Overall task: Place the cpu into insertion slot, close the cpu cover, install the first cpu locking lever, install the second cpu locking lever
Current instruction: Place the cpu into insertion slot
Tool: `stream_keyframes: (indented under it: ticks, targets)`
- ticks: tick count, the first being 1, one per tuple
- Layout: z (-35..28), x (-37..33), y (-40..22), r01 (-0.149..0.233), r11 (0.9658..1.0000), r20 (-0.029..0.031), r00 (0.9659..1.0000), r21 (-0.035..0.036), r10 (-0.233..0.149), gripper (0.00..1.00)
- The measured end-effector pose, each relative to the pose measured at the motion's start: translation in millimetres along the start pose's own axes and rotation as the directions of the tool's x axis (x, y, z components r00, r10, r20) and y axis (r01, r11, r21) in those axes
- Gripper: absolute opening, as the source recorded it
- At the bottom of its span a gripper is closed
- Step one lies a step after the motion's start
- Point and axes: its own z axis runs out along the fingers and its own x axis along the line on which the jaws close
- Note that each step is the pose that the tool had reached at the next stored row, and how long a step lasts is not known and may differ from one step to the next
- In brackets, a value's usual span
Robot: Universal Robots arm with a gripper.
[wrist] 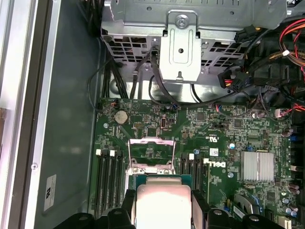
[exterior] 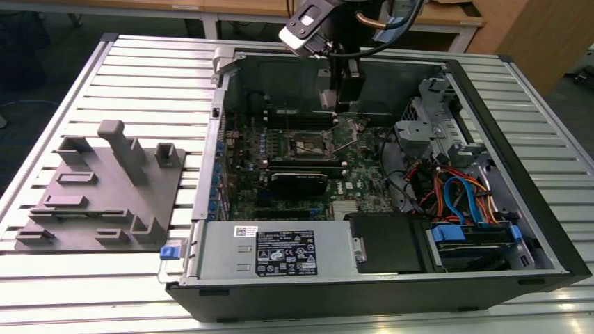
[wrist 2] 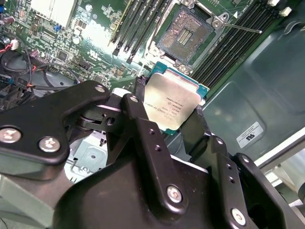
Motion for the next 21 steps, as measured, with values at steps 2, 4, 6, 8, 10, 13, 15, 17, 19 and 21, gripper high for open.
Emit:
stream_keyframes:
  ticks: [2,4,6,8,10,13,15,17,19,21]
  targets:
    - [0.8,0.0,-0.1,0.000,1.0000,-0.0001,1.0000,-0.0001,0.000,0.55]
    - [1.9,0.0,-0.2,0.000,1.0000,0.0000,1.0000,0.0000,0.000,0.55]
    - [3.1,-0.1,-0.3,0.000,1.0000,0.0000,1.0000,0.0000,0.000,0.55]
    - [4.3,-0.1,-0.4,0.000,1.0000,0.0001,1.0000,0.0000,0.000,0.55]
    - [4.8,-0.1,-0.4,0.000,1.0000,0.0003,1.0000,0.0001,0.000,0.55]
    - [8.0,-0.1,-0.7,0.000,1.0000,0.0001,1.0000,0.0000,0.000,0.55]
    - [8.4,-0.1,-0.7,0.000,1.0000,0.0000,1.0000,-0.0001,0.000,0.55]
    - [9.1,-0.2,-0.8,0.000,1.0000,-0.0001,1.0000,0.0000,0.000,0.55]
    - [9.9,-0.2,-0.9,0.000,1.0000,0.0000,1.0000,-0.0001,0.000,0.55]
    - [10.9,-0.2,-1.0,0.000,1.0000,0.0000,1.0000,0.0000,0.000,0.55]
